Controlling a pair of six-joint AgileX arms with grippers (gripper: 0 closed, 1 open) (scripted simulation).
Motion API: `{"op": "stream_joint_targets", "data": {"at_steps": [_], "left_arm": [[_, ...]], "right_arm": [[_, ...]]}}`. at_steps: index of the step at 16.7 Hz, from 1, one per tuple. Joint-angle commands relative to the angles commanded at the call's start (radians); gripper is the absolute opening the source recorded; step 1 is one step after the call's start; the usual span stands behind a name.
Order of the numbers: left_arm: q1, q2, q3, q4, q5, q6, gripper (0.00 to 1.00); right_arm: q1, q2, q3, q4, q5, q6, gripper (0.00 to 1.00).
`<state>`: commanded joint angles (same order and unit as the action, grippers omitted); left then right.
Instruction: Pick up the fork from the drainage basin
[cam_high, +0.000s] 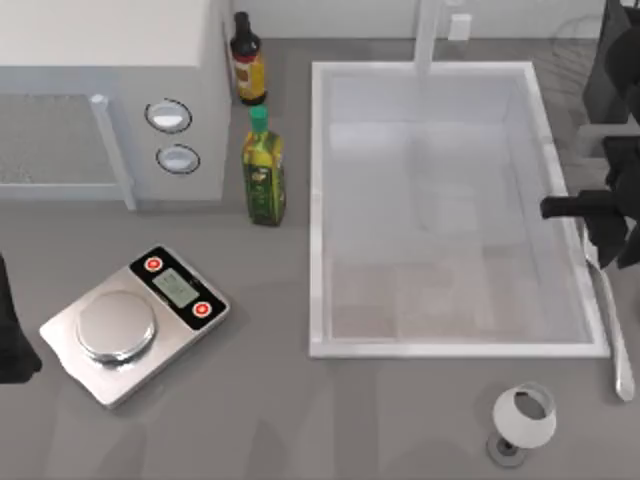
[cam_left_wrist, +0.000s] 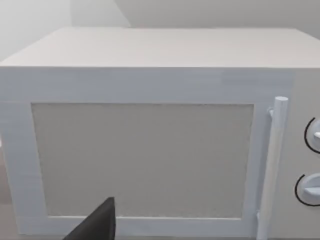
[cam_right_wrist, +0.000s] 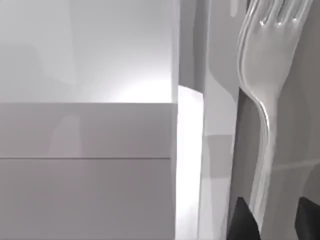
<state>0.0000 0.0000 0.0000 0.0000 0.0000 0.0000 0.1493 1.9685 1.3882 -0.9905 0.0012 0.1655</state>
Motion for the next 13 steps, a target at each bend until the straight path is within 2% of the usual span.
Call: {"op": "stream_joint_targets", "data": {"at_steps": [7, 13], "left_arm": [[0.0, 0.0, 0.0, 0.0, 0.0, 0.0, 1.0], [0.0, 0.0, 0.0, 0.0, 0.0, 0.0, 1.0]], "right_arm": [[0.0, 0.0, 0.0, 0.0, 0.0, 0.0, 0.98], [0.0, 0.0, 0.0, 0.0, 0.0, 0.0, 1.0]]}}
